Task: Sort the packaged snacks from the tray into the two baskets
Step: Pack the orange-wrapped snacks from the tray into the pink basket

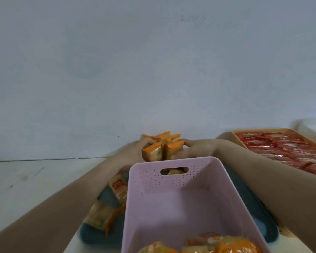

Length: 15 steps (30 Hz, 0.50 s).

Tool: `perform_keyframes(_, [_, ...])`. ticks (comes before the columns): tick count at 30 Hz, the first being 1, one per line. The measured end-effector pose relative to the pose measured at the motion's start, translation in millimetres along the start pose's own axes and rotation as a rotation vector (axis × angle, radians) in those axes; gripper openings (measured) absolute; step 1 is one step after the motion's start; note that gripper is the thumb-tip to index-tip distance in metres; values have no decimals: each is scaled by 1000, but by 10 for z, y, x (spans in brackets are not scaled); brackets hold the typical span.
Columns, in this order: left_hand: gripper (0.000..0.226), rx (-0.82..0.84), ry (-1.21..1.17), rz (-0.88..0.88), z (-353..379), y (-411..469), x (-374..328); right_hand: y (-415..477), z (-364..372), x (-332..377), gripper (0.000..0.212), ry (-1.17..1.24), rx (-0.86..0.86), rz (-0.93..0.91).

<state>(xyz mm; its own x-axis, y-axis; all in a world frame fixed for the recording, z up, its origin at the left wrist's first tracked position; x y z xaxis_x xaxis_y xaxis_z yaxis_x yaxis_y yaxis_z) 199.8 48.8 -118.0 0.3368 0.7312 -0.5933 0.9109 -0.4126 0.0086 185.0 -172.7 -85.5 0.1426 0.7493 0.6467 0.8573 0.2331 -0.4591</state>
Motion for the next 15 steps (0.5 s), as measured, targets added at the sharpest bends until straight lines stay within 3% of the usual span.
perform_keyframes(3, [64, -59, -31, 76, 0, -8, -193, -25, 18, 13, 46, 204, 161, -21])
perform_keyframes(5, [63, -116, -47, 120, -38, -50, -281, -8, -1, 4, 45, 291, 162, -57])
perform_keyframes(9, [62, -263, -116, 238, -216, -125, -465, -92, -40, 99, 57, 430, 116, -207])
perform_keyframes(15, [63, -428, -151, 379, -693, -520, -1025, -844, -233, 471, 46, 363, -69, -422])
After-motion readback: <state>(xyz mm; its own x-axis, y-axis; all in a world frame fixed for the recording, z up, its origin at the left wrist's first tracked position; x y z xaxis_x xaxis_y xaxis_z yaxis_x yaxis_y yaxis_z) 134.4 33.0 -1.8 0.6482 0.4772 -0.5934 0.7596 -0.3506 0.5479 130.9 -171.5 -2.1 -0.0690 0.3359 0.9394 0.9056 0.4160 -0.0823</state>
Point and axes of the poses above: each hand's wrist, its own y-axis towards the middle knuckle, its own z-axis out of the palm, x = y × z, the point moved 2 cm from there along y, towards the middle knuckle, and after that the axes turned 8 degrees about z, right-handed, at the moved point
